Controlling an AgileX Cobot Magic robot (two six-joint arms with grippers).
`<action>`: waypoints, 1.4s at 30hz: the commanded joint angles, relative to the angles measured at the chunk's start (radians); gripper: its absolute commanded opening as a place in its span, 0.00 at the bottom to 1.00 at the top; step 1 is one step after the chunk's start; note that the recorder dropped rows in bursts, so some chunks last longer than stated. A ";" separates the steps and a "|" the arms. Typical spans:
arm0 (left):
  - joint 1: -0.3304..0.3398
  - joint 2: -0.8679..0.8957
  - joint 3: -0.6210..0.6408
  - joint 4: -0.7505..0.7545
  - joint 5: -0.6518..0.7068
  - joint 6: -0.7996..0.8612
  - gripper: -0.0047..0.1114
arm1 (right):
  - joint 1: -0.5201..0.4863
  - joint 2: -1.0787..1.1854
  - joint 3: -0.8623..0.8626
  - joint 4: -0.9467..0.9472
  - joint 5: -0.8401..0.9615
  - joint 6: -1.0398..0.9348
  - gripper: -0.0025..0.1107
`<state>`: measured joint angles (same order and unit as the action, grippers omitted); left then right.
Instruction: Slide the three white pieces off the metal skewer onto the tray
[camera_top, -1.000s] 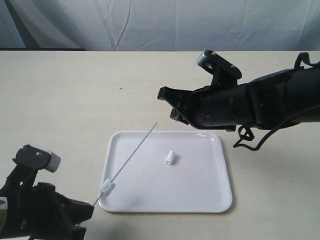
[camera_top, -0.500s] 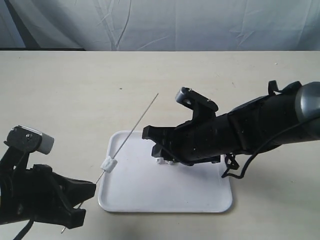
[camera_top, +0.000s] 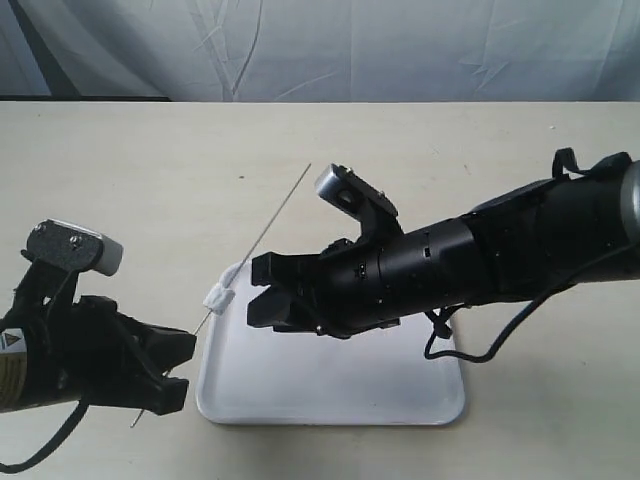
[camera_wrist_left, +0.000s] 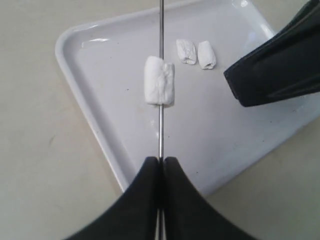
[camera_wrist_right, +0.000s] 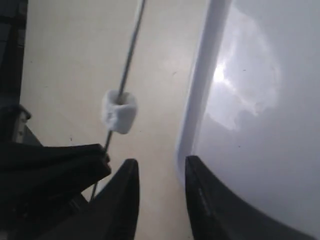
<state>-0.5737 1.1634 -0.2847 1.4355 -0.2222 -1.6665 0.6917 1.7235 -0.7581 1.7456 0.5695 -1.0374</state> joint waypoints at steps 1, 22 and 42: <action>-0.006 0.036 -0.033 -0.009 -0.060 0.006 0.04 | 0.000 -0.036 0.002 -0.001 0.022 -0.026 0.30; -0.006 0.054 -0.066 -0.008 -0.201 0.004 0.04 | 0.000 -0.036 -0.035 -0.001 -0.022 -0.025 0.19; -0.006 0.054 0.020 0.165 -0.202 -0.130 0.04 | -0.004 -0.036 -0.035 -0.001 -0.238 -0.025 0.13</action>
<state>-0.5737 1.2160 -0.2982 1.5774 -0.4202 -1.7831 0.6958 1.6918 -0.7900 1.7520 0.4389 -1.0491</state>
